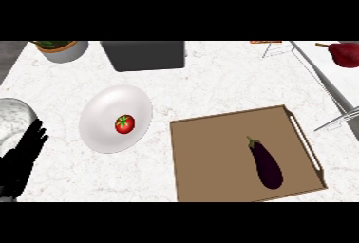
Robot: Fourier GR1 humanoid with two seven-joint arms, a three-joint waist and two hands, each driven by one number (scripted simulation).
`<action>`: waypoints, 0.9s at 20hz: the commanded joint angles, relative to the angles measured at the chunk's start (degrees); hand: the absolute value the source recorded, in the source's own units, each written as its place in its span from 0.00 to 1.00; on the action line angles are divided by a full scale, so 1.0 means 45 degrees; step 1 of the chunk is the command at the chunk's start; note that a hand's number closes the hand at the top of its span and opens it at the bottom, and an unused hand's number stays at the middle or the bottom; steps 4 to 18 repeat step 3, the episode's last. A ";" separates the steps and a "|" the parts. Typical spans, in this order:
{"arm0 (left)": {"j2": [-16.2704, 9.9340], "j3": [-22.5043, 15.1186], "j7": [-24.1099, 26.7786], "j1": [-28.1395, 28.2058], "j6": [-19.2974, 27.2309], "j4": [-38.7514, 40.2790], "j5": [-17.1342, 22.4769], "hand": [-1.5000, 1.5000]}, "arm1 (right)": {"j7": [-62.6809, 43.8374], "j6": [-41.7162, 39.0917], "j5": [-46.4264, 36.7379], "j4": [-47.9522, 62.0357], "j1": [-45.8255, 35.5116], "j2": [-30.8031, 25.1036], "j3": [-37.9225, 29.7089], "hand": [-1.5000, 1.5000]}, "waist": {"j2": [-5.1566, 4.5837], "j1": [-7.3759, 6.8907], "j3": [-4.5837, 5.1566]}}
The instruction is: Pick the pear from the tray and place it in the tiered shelf
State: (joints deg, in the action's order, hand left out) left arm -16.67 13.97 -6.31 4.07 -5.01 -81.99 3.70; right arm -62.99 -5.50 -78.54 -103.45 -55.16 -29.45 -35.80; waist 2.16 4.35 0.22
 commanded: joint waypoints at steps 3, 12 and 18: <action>-0.0010 0.0218 0.0109 0.0338 0.0174 -0.0108 -0.0037 0.50 | -0.1492 -0.4622 0.0110 -0.4250 0.0391 0.0197 -0.0191 0.00 | 0.0133 0.0292 -0.0002; -0.0010 0.0218 0.0109 0.0338 0.0174 -0.0108 -0.0037 0.50 | -0.1492 -0.4622 0.0110 -0.4250 0.0391 0.0197 -0.0191 0.00 | 0.0133 0.0292 -0.0002; -0.0010 0.0218 0.0109 0.0338 0.0174 -0.0108 -0.0037 0.50 | -0.1492 -0.4622 0.0110 -0.4250 0.0391 0.0197 -0.0191 0.00 | 0.0133 0.0292 -0.0002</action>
